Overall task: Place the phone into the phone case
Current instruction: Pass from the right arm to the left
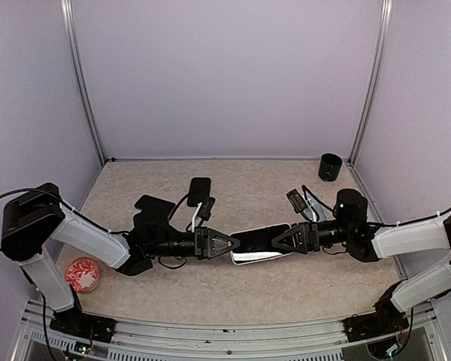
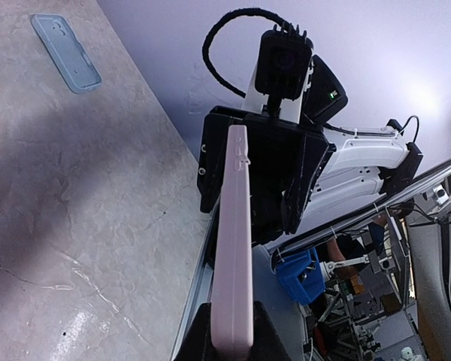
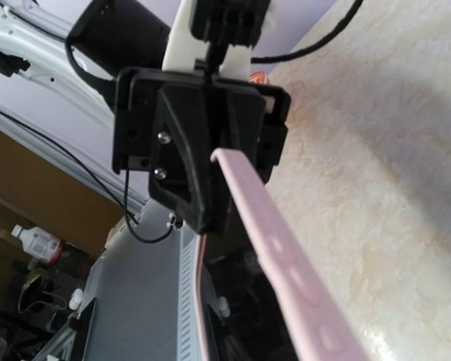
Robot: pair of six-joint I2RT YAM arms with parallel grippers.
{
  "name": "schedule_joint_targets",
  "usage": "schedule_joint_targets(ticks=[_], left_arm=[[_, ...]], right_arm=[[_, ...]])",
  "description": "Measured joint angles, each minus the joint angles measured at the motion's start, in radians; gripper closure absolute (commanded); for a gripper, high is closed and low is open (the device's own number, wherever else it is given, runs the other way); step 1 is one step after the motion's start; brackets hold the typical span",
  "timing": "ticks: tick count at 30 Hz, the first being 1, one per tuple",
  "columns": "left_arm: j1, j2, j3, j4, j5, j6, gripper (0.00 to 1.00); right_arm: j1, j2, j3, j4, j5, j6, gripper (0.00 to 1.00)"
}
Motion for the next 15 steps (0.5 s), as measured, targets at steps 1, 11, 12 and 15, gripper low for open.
schedule_joint_targets(ticks=[1, 11, 12, 15], left_arm=[[-0.001, -0.001, -0.006, 0.01, -0.005, -0.005, 1.0], [-0.003, -0.003, -0.065, 0.113, -0.077, -0.047, 1.0], [-0.003, -0.003, -0.075, 0.128, -0.089, -0.052, 1.0], [-0.006, -0.003, -0.104, 0.173, -0.133, -0.069, 1.0]], right_arm=[[0.0, 0.0, 0.0, 0.005, 0.002, 0.003, 0.44], [0.0, 0.012, -0.048, 0.124, 0.016, 0.064, 0.43], [0.0, 0.018, -0.053, 0.14, 0.017, 0.074, 0.43], [0.0, 0.042, -0.061, 0.194, 0.021, 0.109, 0.44]])
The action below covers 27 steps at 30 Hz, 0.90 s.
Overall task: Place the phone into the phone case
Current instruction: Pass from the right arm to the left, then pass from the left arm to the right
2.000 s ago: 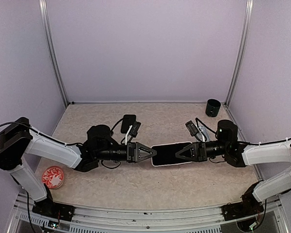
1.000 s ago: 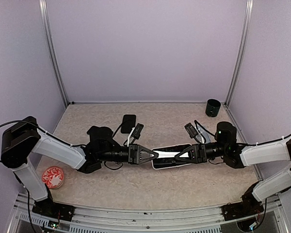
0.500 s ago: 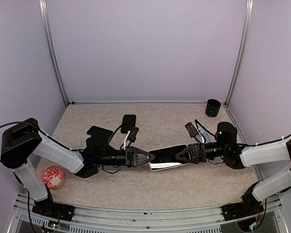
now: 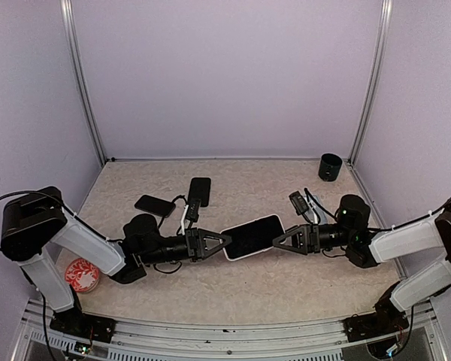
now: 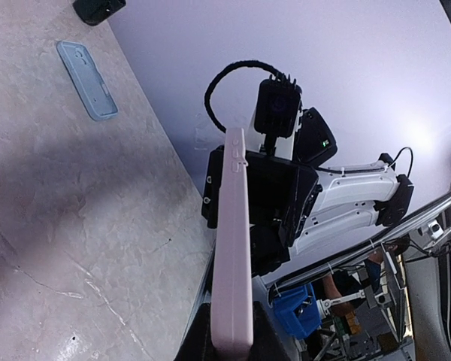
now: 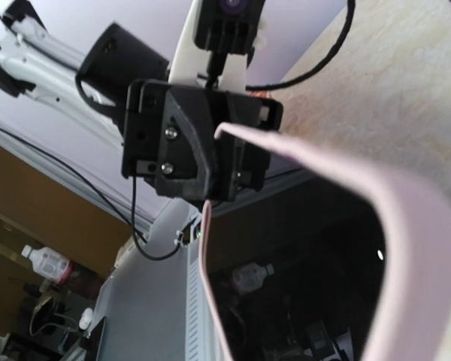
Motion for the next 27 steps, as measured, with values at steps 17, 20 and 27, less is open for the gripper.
schedule_joint_targets(ticks=[17, 20, 27], left_arm=[[-0.064, 0.001, -0.043, 0.133, -0.197, -0.035, 1.0], [-0.072, 0.003, -0.043, 0.146, -0.214, -0.039, 1.0], [-0.084, 0.011, -0.043, 0.166, -0.24, -0.038, 0.99]], right_arm=[[0.023, 0.065, -0.004, 0.184, 0.106, 0.159, 0.75], [0.024, 0.065, -0.004, 0.2, 0.126, 0.183, 0.8], [0.026, 0.064, -0.004, 0.224, 0.144, 0.226, 0.87]])
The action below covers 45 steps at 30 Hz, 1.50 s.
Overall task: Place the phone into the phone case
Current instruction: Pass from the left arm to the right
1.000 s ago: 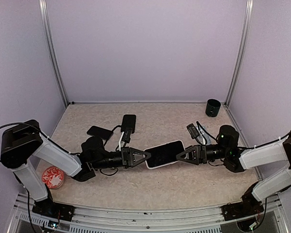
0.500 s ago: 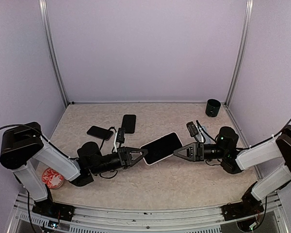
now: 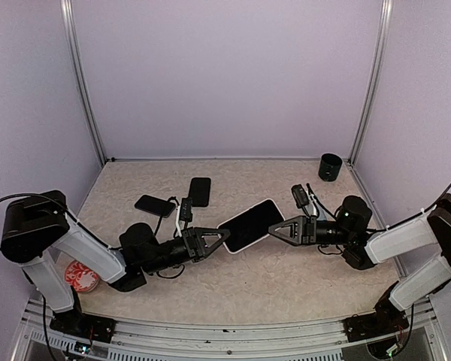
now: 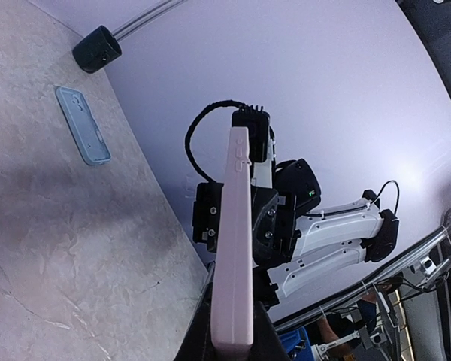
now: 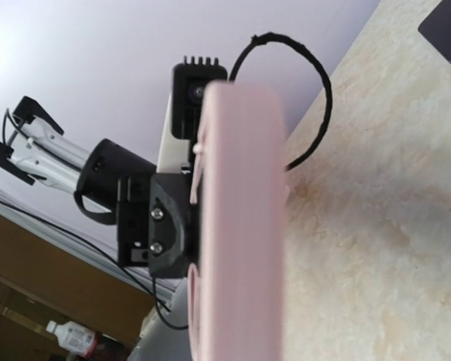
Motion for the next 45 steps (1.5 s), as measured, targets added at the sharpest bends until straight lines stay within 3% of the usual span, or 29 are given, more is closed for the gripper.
schedule_joint_targets(ticks=[6, 10, 19, 28, 45], left_arm=[[-0.002, 0.022, 0.0, 0.034, -0.005, 0.0, 0.82], [-0.004, 0.034, -0.003, 0.038, -0.005, 0.0, 0.78], [-0.006, 0.05, 0.006, 0.023, 0.065, 0.016, 0.8], [-0.01, 0.052, 0.015, 0.008, 0.119, 0.034, 0.91], [-0.021, 0.096, 0.056, -0.016, 0.155, 0.041, 0.8]], right_arm=[[0.0, 0.0, 0.0, 0.01, 0.0, 0.024, 0.89], [0.001, 0.0, 0.0, 0.005, -0.003, 0.022, 0.89], [0.001, -0.018, 0.064, -0.156, -0.058, -0.053, 0.89], [-0.033, -0.046, 0.116, -0.337, -0.13, -0.136, 0.88], [-0.091, -0.034, 0.21, -0.569, -0.247, -0.282, 0.88]])
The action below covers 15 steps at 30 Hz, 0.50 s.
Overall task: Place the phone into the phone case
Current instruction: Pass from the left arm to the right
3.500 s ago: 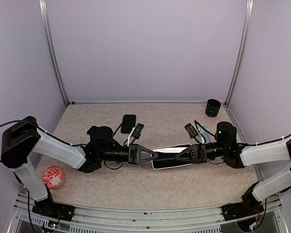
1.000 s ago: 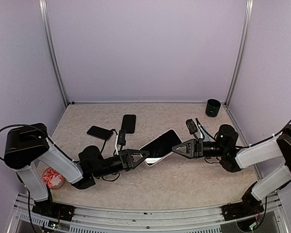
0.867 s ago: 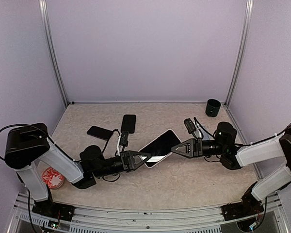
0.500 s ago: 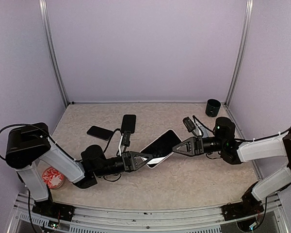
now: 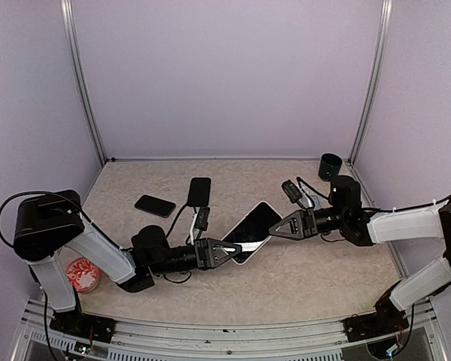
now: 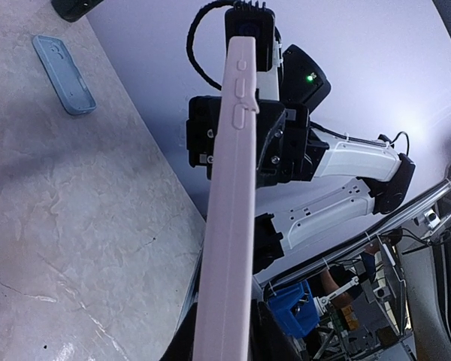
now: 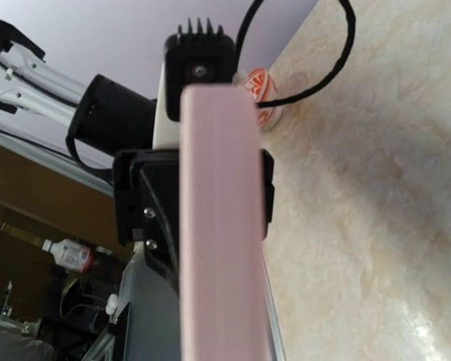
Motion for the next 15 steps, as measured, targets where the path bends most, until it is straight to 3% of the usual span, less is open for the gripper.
schedule_joint_targets(ticks=[15], left_arm=[[0.003, -0.014, 0.005, -0.061, 0.019, 0.048, 0.76]], right_arm=[[-0.045, 0.012, 0.029, -0.07, -0.06, -0.05, 0.9]])
